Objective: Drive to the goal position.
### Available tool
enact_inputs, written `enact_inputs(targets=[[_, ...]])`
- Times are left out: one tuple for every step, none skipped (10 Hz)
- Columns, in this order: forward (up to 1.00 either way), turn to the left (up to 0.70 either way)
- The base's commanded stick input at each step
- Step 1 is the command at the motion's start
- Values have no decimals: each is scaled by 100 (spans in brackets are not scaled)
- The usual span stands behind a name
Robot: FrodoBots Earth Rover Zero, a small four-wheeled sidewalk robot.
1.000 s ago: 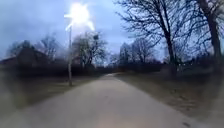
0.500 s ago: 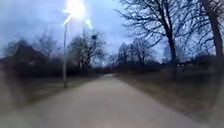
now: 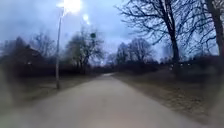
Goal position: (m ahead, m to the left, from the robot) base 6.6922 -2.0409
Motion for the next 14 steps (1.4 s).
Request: enact_inputs(targets=[[100,27],[100,37],[100,44],[100,44],[100,43],[100,43],[100,8],[100,4],[100,4],[100,4],[100,4],[100,4],[100,4],[100,4]])
